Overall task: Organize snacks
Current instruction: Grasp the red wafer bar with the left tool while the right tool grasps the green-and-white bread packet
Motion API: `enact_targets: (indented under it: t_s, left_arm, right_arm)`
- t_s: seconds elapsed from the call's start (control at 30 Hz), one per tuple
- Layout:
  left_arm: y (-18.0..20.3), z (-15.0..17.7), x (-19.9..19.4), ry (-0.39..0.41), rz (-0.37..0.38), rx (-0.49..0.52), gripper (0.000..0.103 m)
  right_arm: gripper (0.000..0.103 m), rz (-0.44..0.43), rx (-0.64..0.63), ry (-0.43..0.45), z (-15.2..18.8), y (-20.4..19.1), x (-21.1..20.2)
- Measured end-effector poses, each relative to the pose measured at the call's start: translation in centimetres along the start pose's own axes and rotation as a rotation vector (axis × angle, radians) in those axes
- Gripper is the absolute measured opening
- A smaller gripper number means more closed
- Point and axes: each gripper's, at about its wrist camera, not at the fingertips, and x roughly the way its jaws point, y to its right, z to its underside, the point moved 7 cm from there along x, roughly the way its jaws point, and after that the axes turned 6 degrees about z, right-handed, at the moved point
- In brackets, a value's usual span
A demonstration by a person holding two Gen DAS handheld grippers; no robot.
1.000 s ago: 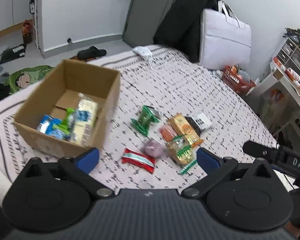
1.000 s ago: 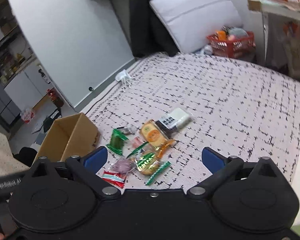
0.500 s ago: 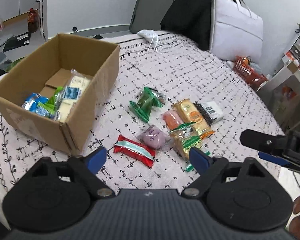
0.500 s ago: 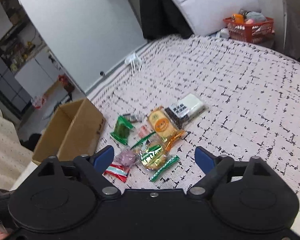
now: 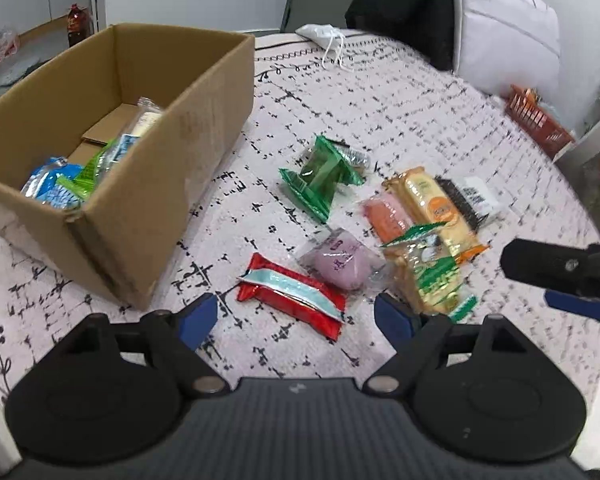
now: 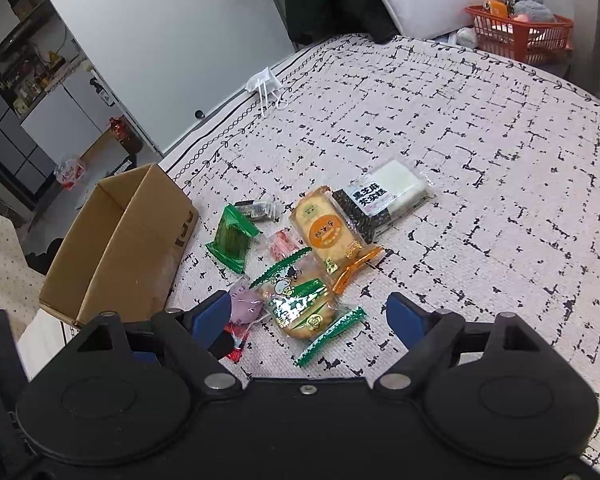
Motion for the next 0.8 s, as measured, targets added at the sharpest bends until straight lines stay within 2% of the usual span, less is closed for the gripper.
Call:
enact_targets:
  t_s: [0.47,0.53,0.7,0.8]
  left_arm:
    - [0.1,0.2,2.8,-0.003,-0.039,0.095,0.084]
    - [0.1,0.4,2.7,0.003,-0.033,0.107,0.078]
    - [0.0,0.3,2.2,0.012,-0.019,0.119,0.053]
    - [-0.3,0.2,1.9,0.010,-0.003,0.097,0.046]
  right_arm:
    - [0.085,0.029,-0.064,-0.080,1.0,-0.7,3.5]
    - [0.085,0.033,-0.065,-0.083,1.0,-0.7,3.7]
    - [0.085,0.055,-0.090,-0.086,1.2,-0.8,4.5]
    - [0.085,0.071,-0.129,-0.088,1.5,-1.3,5.0]
